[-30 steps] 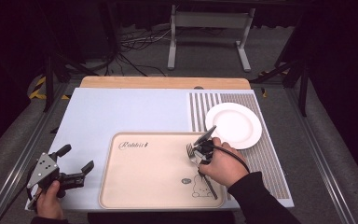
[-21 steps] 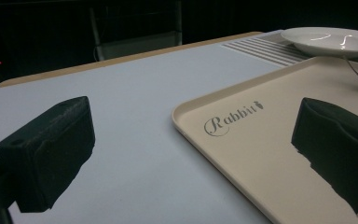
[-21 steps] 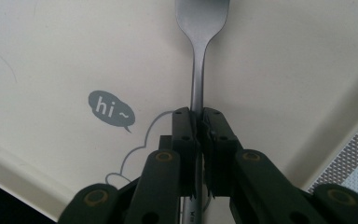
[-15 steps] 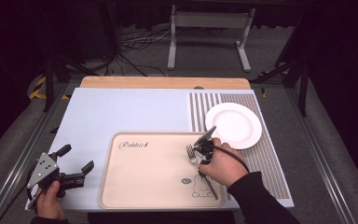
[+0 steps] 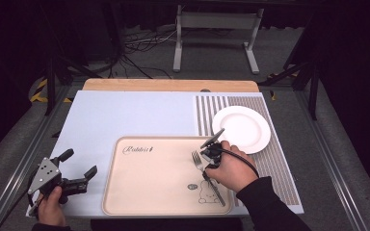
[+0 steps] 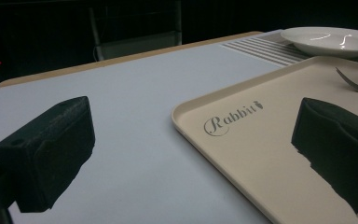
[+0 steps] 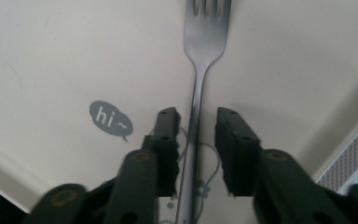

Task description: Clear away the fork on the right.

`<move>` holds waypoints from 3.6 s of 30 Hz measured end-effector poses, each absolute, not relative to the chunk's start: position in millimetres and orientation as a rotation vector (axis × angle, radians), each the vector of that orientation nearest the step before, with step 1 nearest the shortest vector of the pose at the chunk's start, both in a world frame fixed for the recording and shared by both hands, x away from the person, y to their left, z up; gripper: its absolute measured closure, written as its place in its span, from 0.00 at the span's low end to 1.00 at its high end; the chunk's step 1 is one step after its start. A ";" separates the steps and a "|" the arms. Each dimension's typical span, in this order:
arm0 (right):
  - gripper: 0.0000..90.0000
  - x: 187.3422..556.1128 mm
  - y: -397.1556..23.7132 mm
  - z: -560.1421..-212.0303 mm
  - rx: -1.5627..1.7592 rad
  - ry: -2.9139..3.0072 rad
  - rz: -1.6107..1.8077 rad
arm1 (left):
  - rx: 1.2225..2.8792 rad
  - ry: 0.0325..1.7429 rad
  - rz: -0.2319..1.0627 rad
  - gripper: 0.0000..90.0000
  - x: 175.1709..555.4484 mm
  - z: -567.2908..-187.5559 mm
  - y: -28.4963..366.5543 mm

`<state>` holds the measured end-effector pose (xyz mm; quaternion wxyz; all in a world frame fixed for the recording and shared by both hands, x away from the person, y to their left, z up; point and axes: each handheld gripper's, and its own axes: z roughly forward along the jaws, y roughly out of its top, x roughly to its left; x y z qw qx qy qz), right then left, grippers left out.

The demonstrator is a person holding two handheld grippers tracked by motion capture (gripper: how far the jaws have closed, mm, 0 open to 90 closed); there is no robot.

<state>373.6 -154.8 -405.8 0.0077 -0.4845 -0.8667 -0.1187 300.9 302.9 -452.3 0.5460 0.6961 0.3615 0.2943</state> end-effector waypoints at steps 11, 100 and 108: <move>0.24 375.9 -150.9 -404.9 -1.135 -2.884 -0.937 | 1.649 0.857 0.698 0.00 300.9 -452.4 302.8; 1.00 388.9 -196.7 -429.0 -1.166 -3.048 -0.781 | 1.647 0.855 0.700 0.00 301.8 -452.7 301.7; 1.00 388.8 -199.2 -428.5 -1.172 -3.040 -0.767 | 1.647 0.856 0.699 0.00 301.8 -452.9 301.7</move>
